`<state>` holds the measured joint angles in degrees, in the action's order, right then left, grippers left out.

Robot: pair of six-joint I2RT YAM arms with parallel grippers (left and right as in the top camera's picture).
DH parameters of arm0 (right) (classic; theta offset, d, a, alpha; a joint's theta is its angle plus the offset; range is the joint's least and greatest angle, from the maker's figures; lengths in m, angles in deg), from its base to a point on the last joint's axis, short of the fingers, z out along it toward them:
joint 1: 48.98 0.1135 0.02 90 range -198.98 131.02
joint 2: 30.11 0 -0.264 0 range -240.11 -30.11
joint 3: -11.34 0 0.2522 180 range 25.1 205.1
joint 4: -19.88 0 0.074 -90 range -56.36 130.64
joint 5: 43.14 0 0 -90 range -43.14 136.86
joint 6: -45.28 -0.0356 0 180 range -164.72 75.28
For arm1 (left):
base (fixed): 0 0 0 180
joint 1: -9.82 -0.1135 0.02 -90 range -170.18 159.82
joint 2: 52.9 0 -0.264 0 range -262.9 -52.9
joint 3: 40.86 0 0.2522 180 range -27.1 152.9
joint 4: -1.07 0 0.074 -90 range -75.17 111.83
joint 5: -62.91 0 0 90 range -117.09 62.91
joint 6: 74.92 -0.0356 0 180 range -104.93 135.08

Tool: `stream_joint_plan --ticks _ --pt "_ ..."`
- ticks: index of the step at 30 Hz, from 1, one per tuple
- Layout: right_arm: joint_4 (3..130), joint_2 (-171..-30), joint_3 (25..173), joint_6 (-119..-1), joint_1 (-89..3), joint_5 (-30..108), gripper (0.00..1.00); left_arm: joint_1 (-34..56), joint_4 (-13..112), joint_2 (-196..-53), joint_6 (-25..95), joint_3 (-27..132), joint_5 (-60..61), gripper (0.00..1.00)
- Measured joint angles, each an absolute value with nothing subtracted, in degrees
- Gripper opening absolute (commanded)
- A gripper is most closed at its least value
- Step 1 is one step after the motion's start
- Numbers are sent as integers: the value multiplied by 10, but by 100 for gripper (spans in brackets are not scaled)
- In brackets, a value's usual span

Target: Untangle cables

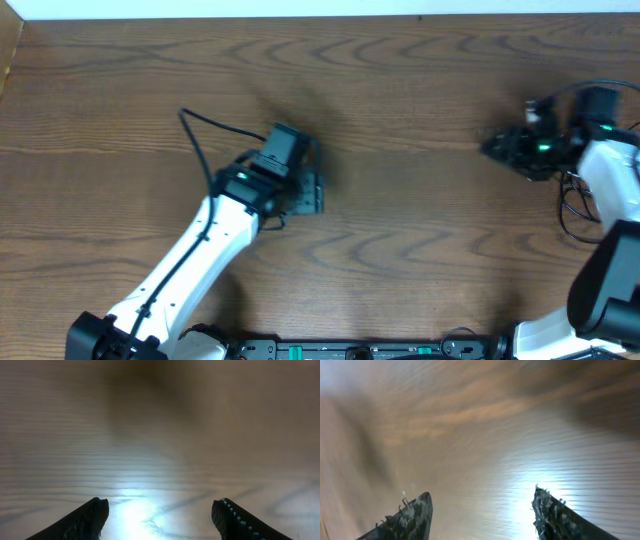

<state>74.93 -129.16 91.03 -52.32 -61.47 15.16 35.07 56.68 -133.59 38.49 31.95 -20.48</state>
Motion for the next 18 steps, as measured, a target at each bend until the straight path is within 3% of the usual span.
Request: stream_joint_plan --ticks 7,11,18 --pt "787 -1315 910 -508 -479 227 71 241 607 -1336 402 319 -211 74" --pt "821 -1316 911 -521 -419 305 86 205 662 -1336 406 319 -213 75" --pt "908 -1316 910 -562 -388 373 99 197 763 -1336 405 319 -212 76"
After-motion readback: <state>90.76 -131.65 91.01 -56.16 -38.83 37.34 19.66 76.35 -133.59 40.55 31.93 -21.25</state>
